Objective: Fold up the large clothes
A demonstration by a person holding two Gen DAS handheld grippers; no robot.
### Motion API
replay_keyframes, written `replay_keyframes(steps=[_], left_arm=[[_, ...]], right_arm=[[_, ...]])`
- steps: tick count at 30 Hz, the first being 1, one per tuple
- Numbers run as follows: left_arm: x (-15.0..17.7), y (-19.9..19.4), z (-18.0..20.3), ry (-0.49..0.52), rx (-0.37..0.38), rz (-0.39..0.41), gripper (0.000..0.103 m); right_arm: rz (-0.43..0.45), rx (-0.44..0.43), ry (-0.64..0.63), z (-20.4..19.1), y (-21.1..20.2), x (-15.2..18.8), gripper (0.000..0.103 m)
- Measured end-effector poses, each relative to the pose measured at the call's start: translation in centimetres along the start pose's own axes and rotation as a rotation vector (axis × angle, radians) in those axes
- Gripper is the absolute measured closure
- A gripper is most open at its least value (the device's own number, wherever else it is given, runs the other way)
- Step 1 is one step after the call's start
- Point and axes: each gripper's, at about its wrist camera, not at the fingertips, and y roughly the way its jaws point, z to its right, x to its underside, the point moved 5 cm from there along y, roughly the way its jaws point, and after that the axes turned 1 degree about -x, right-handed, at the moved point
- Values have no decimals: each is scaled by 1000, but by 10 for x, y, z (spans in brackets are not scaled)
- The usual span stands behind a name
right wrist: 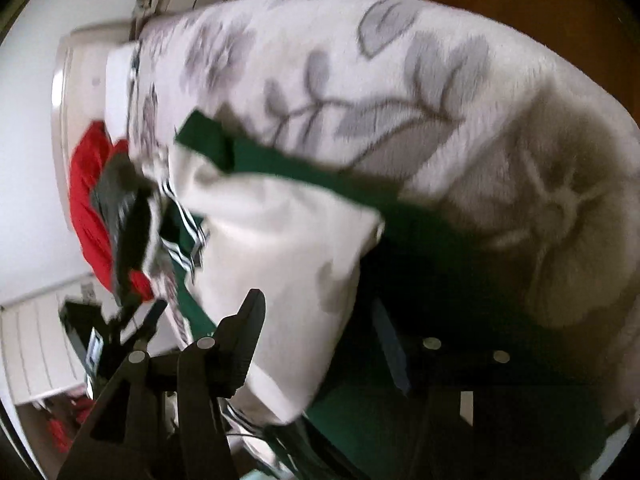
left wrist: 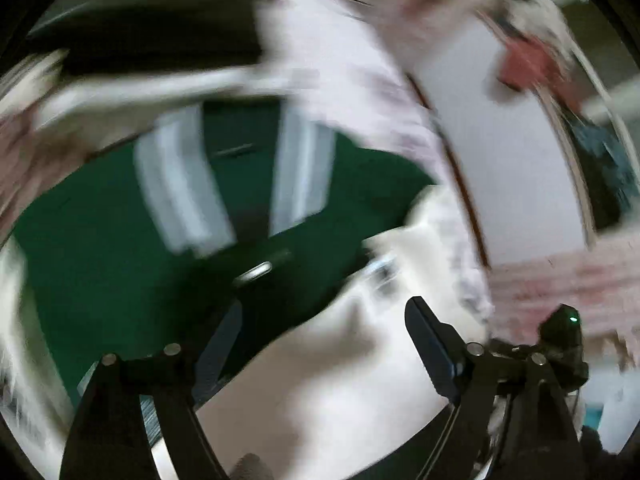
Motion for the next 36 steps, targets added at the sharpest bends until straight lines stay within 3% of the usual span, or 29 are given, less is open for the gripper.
replay_keyframes(steps=[3, 5, 6, 8, 11, 12, 13, 15, 17, 20, 22, 25, 28, 31, 33, 35, 36], left_arm=[[53, -34, -78, -187, -167, 50, 20], [89, -41, -121, -318, -251, 30, 20], [113, -35, -138, -391, -249, 5, 20], [131, -26, -144, -438, -196, -11, 20], [133, -12, -125, -338, -199, -9, 23], [130, -4, -112, -256, -230, -9, 35], [131, 2, -102, -188, -260, -4, 85], [127, 7, -90, -100, -303, -3, 86], [119, -9, -84, -77, -265, 53, 88], [91, -51, -92, -84, -237, 161, 88], [67, -61, -113, -123, -224, 190, 88], [58, -47, -158, -148, -257, 151, 88], [72, -10, -185, -213, -239, 39, 82], [83, -22, -184, -268, -194, 81, 78], [94, -42, -185, -334, -163, 124, 66], [109, -62, -184, -383, -124, 169, 27], [123, -78, -185, -418, -124, 192, 19]], right_arm=[[-21, 6, 18, 1, 4, 14, 45], [-24, 1, 33, 6, 9, 22, 45], [-28, -5, 47, 9, 12, 25, 45], [-32, -13, 68, 13, 18, 30, 45], [-30, 11, 66, 14, 30, 29, 45], [-29, 23, 63, 15, 32, 29, 45], [-29, 33, 58, 15, 33, 28, 45], [-18, 45, 52, 16, 33, 27, 45], [0, 46, 50, 15, 29, 25, 45], [36, 52, 36, 13, 22, 23, 45], [45, 69, 28, 16, 21, 22, 45], [46, 82, 34, 20, 25, 23, 45], [50, 108, 34, 18, 28, 29, 45], [46, 143, 15, 11, 26, 34, 45], [34, 190, -35, 1, 26, 42, 45], [14, 276, -117, -14, 31, 54, 38], [-6, 328, -175, -24, 37, 63, 38]])
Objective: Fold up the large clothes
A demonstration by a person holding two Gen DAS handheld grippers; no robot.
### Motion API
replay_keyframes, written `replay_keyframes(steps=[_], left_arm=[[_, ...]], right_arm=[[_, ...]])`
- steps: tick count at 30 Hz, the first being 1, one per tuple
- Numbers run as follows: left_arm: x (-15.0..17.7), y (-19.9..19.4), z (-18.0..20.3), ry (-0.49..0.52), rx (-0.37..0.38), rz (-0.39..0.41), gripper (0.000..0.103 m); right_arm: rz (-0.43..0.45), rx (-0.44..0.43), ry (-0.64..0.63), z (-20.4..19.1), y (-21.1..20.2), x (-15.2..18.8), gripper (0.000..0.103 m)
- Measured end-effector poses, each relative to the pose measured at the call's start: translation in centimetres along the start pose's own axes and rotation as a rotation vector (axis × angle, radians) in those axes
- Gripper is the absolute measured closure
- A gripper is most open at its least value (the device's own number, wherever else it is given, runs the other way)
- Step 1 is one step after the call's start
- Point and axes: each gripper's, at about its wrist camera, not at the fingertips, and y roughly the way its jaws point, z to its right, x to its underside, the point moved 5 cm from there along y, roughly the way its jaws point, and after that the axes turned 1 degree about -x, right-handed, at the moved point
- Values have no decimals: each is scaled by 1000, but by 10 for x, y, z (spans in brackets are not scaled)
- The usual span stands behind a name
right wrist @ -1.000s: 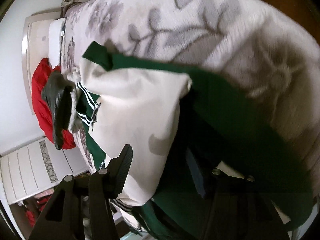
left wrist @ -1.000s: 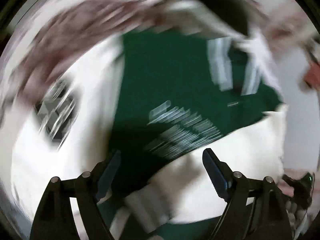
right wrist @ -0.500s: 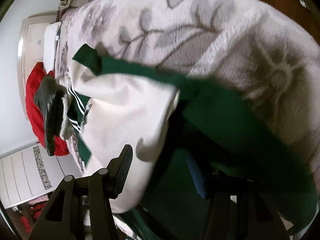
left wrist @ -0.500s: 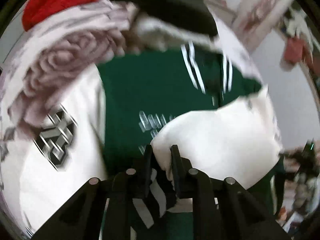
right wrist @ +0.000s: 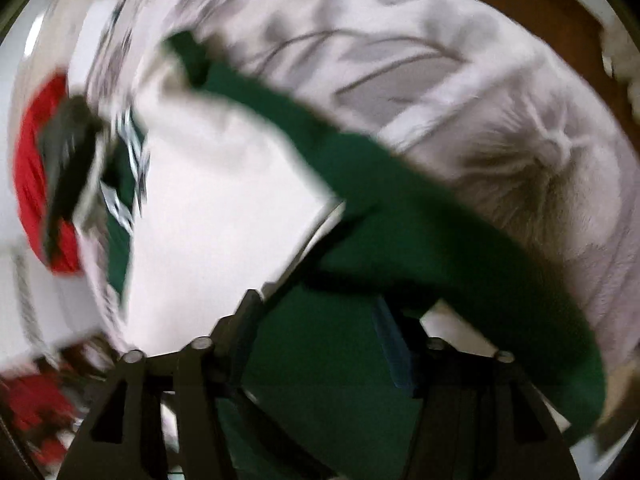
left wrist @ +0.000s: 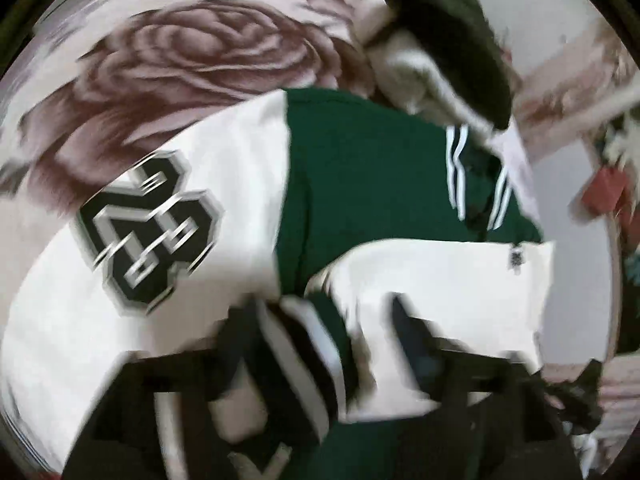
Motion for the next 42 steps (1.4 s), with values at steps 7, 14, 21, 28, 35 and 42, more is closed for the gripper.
replay_keyframes(steps=[7, 14, 21, 28, 35, 42], left_arm=[[108, -69, -108, -383, -86, 45, 14], [213, -61, -248, -908, -35, 102, 16], [199, -73, -306, -1088, -20, 358, 84], [120, -113, -380, -968, -90, 481, 87], [57, -68, -420, -868, -63, 336, 78], [45, -65, -402, -866, -34, 352, 38]], right_arm=[[-108, 50, -244, -90, 35, 53, 38], [-175, 42, -424, -170, 79, 101, 38], [-122, 161, -515, -187, 100, 124, 37], [-95, 207, -510, -186, 91, 125, 37], [-60, 248, -475, -182, 83, 127, 36], [138, 590, -676, -212, 64, 131, 17]])
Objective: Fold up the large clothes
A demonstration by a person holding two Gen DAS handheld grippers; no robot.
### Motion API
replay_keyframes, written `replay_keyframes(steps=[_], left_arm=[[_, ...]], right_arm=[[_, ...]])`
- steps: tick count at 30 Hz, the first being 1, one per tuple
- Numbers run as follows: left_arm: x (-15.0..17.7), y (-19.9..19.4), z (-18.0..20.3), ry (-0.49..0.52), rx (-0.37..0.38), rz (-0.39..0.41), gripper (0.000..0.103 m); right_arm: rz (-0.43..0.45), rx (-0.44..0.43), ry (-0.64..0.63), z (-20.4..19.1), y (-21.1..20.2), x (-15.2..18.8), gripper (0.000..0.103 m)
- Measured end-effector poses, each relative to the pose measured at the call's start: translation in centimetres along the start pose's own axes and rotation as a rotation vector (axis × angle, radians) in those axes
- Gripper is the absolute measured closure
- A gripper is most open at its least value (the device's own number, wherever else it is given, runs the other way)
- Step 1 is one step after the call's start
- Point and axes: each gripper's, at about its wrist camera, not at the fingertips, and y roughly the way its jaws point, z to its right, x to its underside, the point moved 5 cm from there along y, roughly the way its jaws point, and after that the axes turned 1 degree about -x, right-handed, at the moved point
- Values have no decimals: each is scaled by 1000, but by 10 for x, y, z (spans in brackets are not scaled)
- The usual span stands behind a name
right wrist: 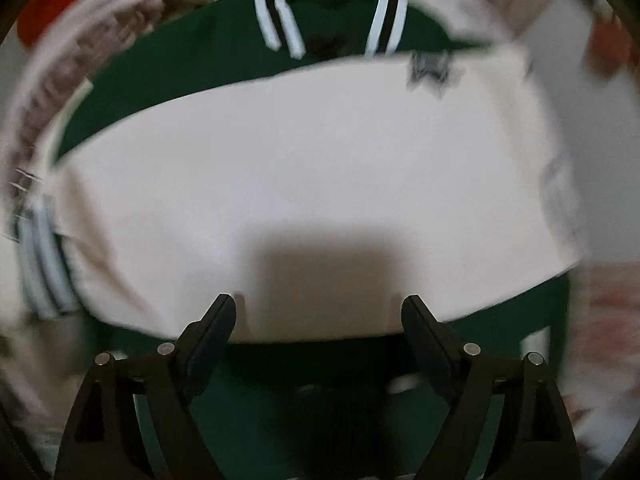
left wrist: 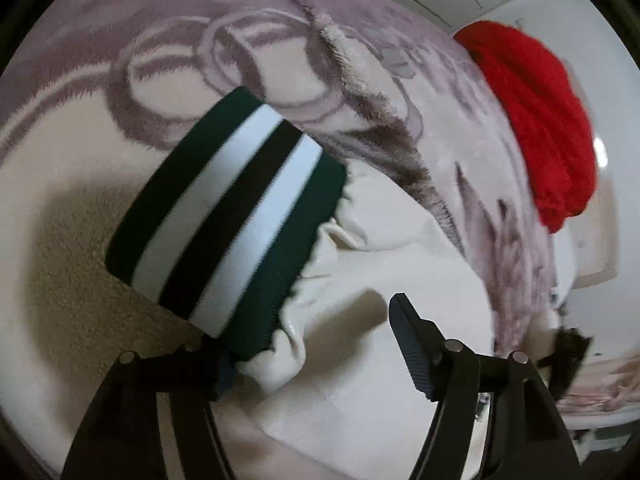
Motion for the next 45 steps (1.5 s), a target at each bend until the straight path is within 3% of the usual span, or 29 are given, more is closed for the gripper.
replay_keyframes(steps=[1, 3, 4, 8, 10, 13, 18, 21, 26, 30, 34, 36, 39, 42, 43, 44, 45], left_arm=[[-1, -1, 5, 12, -20, 27, 40], [-2, -11, 16, 51, -80, 96, 87], [-2, -14, 20, 65, -85, 105, 91], [-3, -53, 50, 171, -123, 217, 91], [-1, -78, 61, 237, -133, 262, 92], [17, -121, 107, 377, -144, 335, 92], [82, -177, 200, 616, -112, 386, 92], [145, -191, 259, 717, -50, 348, 92], [269, -181, 350, 877, 97, 246, 93], [402, -141, 413, 976, 225, 49, 93], [506, -89, 436, 1054, 235, -110, 93], [551, -49, 435, 1091, 174, -192, 93], [587, -2, 425, 1167, 44, -270, 90], [604, 16, 419, 1218, -20, -289, 77], [606, 16, 422, 1223, -9, -293, 61], [608, 13, 425, 1229, 8, -298, 32], [614, 10, 431, 1240, 30, -300, 17]], right_arm=[[25, 34, -12, -1, -4, -4, 17], [43, 75, -45, -5, -7, -9, 17], [50, 92, -57, -7, -7, -12, 17], [84, 160, -89, -10, -4, -21, 17], [84, 160, -98, -17, 0, -27, 17], [84, 143, -126, -29, 4, -36, 17], [48, -18, -85, -17, 6, -33, 17], [21, -116, -28, 18, 1, -25, 17], [-7, -214, 48, 97, -3, -15, 17], [-3, -240, 147, 180, -2, -15, 17], [-31, -260, 258, 262, 18, -10, 17], [-61, -301, 315, 293, 32, -2, 17], [-122, -416, 422, 333, 54, 16, 16], [-124, -470, 474, 364, 61, 27, 16], [-118, -491, 486, 371, 61, 29, 16], [-112, -512, 496, 376, 58, 30, 16], [-106, -539, 507, 379, 58, 30, 16]])
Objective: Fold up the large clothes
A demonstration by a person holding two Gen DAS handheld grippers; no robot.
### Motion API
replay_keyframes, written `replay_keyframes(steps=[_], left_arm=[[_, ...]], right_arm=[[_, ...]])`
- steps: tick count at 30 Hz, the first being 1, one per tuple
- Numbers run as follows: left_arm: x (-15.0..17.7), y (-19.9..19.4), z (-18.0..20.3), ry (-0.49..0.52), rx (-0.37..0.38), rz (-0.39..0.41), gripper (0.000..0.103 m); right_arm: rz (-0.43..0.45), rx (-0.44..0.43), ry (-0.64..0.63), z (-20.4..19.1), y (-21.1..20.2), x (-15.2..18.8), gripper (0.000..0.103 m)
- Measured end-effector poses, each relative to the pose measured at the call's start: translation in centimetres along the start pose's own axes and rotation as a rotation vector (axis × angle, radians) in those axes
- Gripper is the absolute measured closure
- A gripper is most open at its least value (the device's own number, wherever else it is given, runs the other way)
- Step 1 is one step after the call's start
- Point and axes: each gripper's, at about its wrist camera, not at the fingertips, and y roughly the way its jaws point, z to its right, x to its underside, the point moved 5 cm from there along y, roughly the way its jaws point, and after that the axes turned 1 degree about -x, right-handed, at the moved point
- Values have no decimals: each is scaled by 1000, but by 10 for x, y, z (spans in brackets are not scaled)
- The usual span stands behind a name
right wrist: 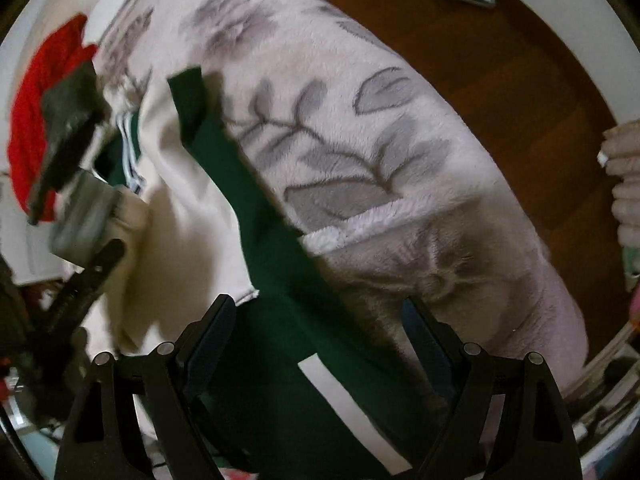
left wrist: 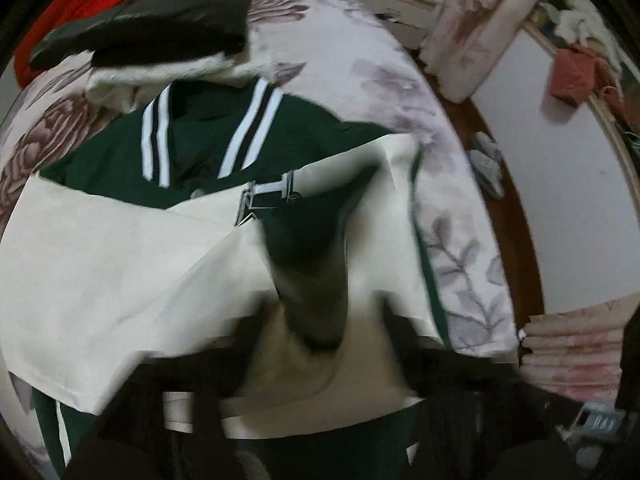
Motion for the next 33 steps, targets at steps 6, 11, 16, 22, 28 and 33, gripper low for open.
replay_keyframes(steps=[6, 11, 16, 22, 28, 33], left_arm=[[4, -49, -36, -21, -73, 41, 9], [26, -78, -142, -106, -334, 101, 9], [28, -61, -253, -186, -513, 76, 9], [16, -48, -324, -262, -541, 68, 9], [16, -12, -327, -258, -380, 34, 3], [25, 4, -324, -279, -361, -14, 4]], right_arm=[[-23, -274, 22, -38, -11, -4, 16], [-80, -345, -52, -105, 21, -5, 16], [-215, -229, -81, -148, 113, -8, 17], [-145, -99, -194, -189, 119, -5, 87], [79, 16, -287, -222, 80, -42, 90], [-100, 163, -264, -214, 147, -62, 81]])
